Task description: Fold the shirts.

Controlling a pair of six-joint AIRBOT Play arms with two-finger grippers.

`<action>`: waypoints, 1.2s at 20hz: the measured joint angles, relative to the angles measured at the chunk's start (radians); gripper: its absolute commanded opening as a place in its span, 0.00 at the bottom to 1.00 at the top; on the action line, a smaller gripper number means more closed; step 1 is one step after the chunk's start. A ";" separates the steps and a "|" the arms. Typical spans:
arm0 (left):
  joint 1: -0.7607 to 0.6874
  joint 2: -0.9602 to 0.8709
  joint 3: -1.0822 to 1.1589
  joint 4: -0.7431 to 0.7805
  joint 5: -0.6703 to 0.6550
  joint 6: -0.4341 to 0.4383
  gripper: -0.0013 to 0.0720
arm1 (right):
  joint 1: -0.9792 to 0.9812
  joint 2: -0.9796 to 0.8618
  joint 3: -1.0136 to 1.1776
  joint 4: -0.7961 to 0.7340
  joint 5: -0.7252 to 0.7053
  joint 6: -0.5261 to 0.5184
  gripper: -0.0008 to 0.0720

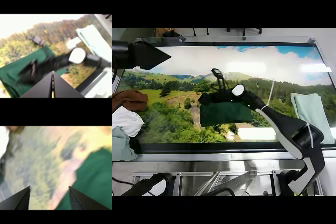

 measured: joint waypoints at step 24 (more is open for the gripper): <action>0.176 0.293 -0.358 -0.002 0.098 0.036 0.04 | -0.475 -0.035 -0.322 -0.016 0.373 -0.031 0.09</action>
